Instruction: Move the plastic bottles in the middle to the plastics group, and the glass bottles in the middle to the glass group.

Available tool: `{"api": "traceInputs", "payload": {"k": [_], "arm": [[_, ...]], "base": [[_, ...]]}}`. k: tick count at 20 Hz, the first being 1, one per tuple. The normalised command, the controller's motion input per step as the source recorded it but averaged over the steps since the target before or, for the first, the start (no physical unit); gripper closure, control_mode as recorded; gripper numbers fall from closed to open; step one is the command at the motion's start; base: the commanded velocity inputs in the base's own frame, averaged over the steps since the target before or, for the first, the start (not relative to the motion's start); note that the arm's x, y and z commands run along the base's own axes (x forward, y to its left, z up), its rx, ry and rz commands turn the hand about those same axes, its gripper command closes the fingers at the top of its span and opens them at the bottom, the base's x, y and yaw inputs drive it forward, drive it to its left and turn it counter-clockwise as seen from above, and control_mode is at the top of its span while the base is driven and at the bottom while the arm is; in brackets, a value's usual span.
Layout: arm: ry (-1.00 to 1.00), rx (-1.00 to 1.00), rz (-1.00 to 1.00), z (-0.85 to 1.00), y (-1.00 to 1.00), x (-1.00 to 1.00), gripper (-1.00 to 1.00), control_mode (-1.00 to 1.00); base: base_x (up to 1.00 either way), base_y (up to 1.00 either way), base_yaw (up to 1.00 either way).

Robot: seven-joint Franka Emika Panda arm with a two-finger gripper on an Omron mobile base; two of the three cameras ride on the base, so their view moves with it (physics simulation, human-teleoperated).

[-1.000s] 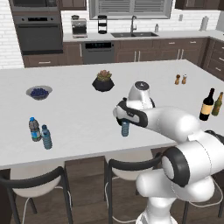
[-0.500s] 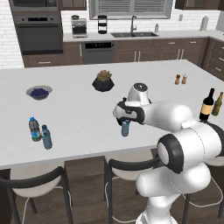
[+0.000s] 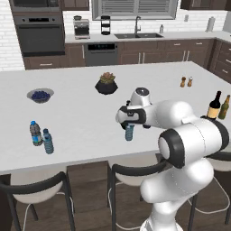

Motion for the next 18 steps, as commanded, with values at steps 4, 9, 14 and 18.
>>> {"api": "traceInputs", "payload": {"k": [4, 9, 14, 18], "arm": [[0.0, 0.0, 0.0, -0.02, 0.0, 0.11, -1.0, -1.0], [0.02, 0.0, 0.0, -0.12, 0.0, 0.0, -1.0, -1.0], [0.0, 0.0, 0.0, -0.19, 0.0, 0.01, -1.0, -1.0], [0.0, 0.0, 0.0, -0.12, 0.0, 0.04, -1.0, -1.0]], "base": [[0.0, 0.0, 0.0], [0.0, 0.0, 0.0], [0.0, 0.0, 0.0], [0.0, 0.0, 0.0]]}}
